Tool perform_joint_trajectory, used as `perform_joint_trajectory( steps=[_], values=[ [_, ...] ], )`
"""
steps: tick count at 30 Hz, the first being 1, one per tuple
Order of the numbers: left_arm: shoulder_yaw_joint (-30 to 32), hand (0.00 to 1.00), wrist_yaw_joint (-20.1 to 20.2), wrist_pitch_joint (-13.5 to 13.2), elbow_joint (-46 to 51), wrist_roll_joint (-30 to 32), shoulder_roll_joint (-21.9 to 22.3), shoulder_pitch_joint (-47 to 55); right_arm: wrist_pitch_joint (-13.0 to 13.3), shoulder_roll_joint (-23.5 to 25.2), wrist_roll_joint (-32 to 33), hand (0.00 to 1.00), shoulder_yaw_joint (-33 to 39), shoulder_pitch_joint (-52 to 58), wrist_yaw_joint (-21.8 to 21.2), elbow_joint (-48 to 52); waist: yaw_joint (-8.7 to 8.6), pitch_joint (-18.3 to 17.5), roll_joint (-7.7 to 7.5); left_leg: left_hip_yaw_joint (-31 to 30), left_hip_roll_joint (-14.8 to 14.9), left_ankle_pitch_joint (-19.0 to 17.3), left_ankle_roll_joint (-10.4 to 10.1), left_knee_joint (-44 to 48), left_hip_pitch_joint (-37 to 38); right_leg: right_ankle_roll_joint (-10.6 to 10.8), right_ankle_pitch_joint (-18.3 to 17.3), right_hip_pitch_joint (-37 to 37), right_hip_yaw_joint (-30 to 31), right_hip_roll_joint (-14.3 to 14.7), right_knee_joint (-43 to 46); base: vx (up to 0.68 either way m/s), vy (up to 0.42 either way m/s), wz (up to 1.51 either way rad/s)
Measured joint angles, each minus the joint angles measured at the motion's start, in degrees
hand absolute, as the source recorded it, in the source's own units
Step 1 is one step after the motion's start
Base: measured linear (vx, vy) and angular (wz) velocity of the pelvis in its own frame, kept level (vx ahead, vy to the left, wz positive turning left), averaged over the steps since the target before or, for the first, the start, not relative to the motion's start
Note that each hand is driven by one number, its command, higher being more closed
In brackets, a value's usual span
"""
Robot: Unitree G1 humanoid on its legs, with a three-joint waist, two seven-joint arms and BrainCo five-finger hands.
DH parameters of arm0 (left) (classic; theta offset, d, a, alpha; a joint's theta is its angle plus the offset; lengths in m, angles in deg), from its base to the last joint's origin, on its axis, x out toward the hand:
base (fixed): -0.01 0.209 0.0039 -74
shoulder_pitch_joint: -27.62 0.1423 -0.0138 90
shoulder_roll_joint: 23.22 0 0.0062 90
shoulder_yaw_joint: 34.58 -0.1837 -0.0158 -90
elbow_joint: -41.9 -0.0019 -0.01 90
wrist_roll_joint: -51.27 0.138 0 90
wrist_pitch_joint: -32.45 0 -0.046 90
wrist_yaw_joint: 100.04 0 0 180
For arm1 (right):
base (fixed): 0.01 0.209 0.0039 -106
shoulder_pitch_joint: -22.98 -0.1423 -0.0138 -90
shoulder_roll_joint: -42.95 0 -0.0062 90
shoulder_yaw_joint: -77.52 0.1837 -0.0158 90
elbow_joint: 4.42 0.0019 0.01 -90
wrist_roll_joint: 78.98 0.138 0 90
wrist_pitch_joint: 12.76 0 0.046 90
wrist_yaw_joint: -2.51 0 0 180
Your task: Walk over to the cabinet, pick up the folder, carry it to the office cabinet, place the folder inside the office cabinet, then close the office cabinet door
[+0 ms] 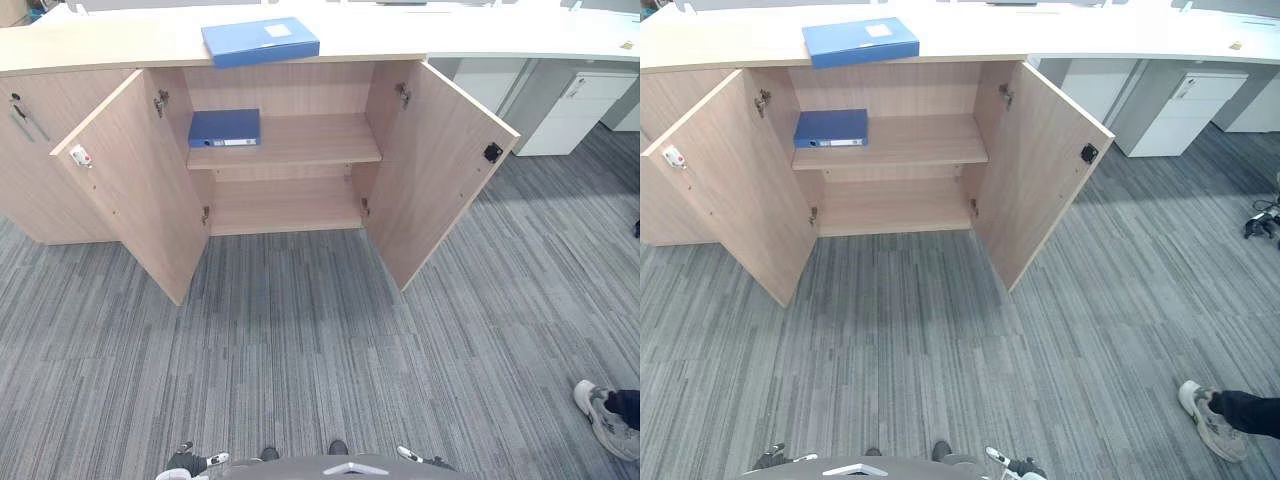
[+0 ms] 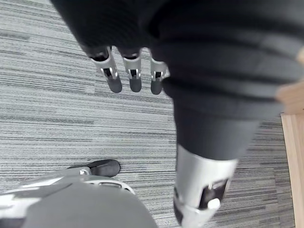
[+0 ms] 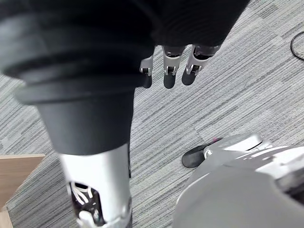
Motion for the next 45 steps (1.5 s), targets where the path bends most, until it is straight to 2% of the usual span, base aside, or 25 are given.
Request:
perform_joint_trajectory(
  steps=[4,10,23,29,31,33,34,36,37,38,39,40,42,44,45],
  values=[
    [-0.1,0.0,0.0,-0.1,-0.1,0.0,0.2,-0.4,0.0,0.0,-0.3,0.0,0.0,-0.6,0.0,0.0,0.0,1.0,0.26,0.1,0.0,-0.4,-0.7,0.0,1.8,0.2,-0.1,1.9,-0.4,0.0,-0.4,-0.02,-0.013,0.0],
    [-0.6,0.0,0.1,-0.2,-0.2,0.4,0.2,-0.4,0.0,0.0,-0.3,0.0,0.0,-0.7,0.0,0.0,-0.08,1.1,0.53,0.6,0.1,-0.2,-0.5,-0.4,1.7,0.2,-0.1,1.6,-0.3,0.0,-0.6,-0.07,-0.034,-0.04],
    [-2.5,0.0,0.1,-0.5,-0.3,2.1,-0.4,-0.8,0.0,-0.1,-0.5,0.0,-0.9,-0.9,0.0,0.0,0.09,1.2,0.29,2.2,0.1,-0.2,-0.5,-0.5,1.0,0.0,1.3,1.5,0.9,0.2,-2.8,-0.03,-0.029,-0.06],
    [-4.1,0.0,0.1,-0.5,-1.4,2.7,-1.1,-2.0,-0.1,-0.5,-2.6,0.0,-2.8,-2.8,0.0,0.1,0.23,1.6,-0.01,4.9,0.2,-0.8,0.1,-0.4,-0.5,0.3,1.5,-1.2,3.3,0.3,-2.3,-0.03,-0.015,-0.21],
    [-4.5,0.0,0.1,-0.5,-1.3,2.7,-1.1,-2.2,-0.1,-0.5,-2.6,0.0,-2.8,-3.5,0.0,0.2,0.2,1.9,0.05,5.7,0.1,-1.5,0.2,-0.1,-1.4,0.9,-0.1,-3.7,4.0,0.3,0.5,0.0,0.01,-0.18],
    [-4.5,0.0,0.1,-0.5,-1.2,2.6,-1.6,-2.8,-0.1,-0.2,-2.6,0.0,-2.8,-4.1,0.0,0.6,0.17,3.1,-0.41,6.2,0.1,-3.8,0.8,3.4,-2.7,1.5,-3.8,-6.7,4.2,-0.3,7.3,0.04,0.033,-0.04],
    [-4.5,0.0,0.1,-0.7,-1.1,2.5,-2.1,-3.1,-0.1,0.1,-2.6,0.0,-2.7,-4.1,0.0,1.2,0.2,3.9,-0.89,6.0,-0.1,-6.4,1.2,6.7,-3.4,2.5,-6.9,-8.7,3.8,-1.3,13.8,0.06,0.028,0.02],
    [-4.5,0.0,0.1,-0.8,-1.1,2.4,-1.5,-3.6,0.0,0.1,-2.6,0.0,-2.6,-4.1,-0.1,2.3,0.59,4.8,-0.44,6.2,0.1,-8.3,1.8,8.8,-3.3,3.5,-8.3,-11.7,2.3,-1.8,22.2,0.05,0.038,-0.07],
    [-4.6,0.0,0.1,-0.7,-1.2,2.3,-1.4,-3.9,0.1,0.1,-2.5,0.0,-2.7,-4.2,-0.1,3.2,0.5,5.1,-0.04,6.2,0.3,-8.8,2.5,9.8,-3.0,3.2,-8.4,-15.8,0.7,-2.5,31.3,0.04,0.046,-0.04],
    [-4.6,0.0,0.1,-0.7,-1.2,2.3,-1.5,-3.9,0.1,0.2,-2.5,0.0,-2.7,-4.2,-0.1,3.6,0.38,5.3,0.26,6.1,0.2,-9.1,2.7,9.9,-2.4,2.7,-8.6,-17.8,-0.1,-3.1,35.0,0.16,0.065,0.05],
    [-4.4,0.0,0.0,-0.7,-1.1,2.2,-1.5,-4.4,0.1,0.1,-2.5,0.0,-2.7,-4.2,-0.1,4.4,0.22,5.4,0.11,5.9,0.0,-10.1,2.9,10.3,-1.7,2.3,-10.9,-20.7,-2.0,-4.2,40.8,0.26,0.05,0.05],
    [-4.3,0.0,0.0,-0.6,-1.1,2.2,-1.6,-4.4,0.1,0.1,-2.5,0.0,-2.7,-4.3,0.0,4.4,0.21,5.4,0.08,5.3,0.1,-10.8,2.6,10.1,-0.5,2.2,-13.4,-22.0,-3.8,-4.8,42.7,0.26,0.05,0.07],
    [-4.2,0.0,-0.1,-0.6,-1.2,2.2,-1.5,-4.6,0.1,0.0,-2.4,0.0,-2.7,-4.5,0.0,4.4,-0.38,5.6,0.25,4.4,0.8,-11.3,1.9,8.8,1.1,1.8,-15.2,-23.7,-6.7,-4.8,40.6,0.31,-0.01,0.22],
    [-4.2,0.0,-0.1,-0.5,-1.2,2.1,-1.3,-4.9,0.2,-0.6,-2.4,0.0,-2.7,-4.9,0.0,4.4,-1.25,6.0,1.06,3.1,2.4,-11.7,1.0,7.2,2.6,0.8,-14.1,-25.3,-7.9,-2.8,33.2,0.43,-0.076,0.36],
    [-4.3,0.0,-0.1,-0.5,-1.2,2.2,-1.1,-5.0,0.3,-0.7,-2.5,0.0,-2.8,-4.8,0.1,4.4,-1.69,6.2,1.4,2.2,3.1,-12.1,0.0,6.5,3.5,0.2,-11.8,-25.3,-7.7,-1.7,28.6,0.42,-0.124,0.63]
  ],
)
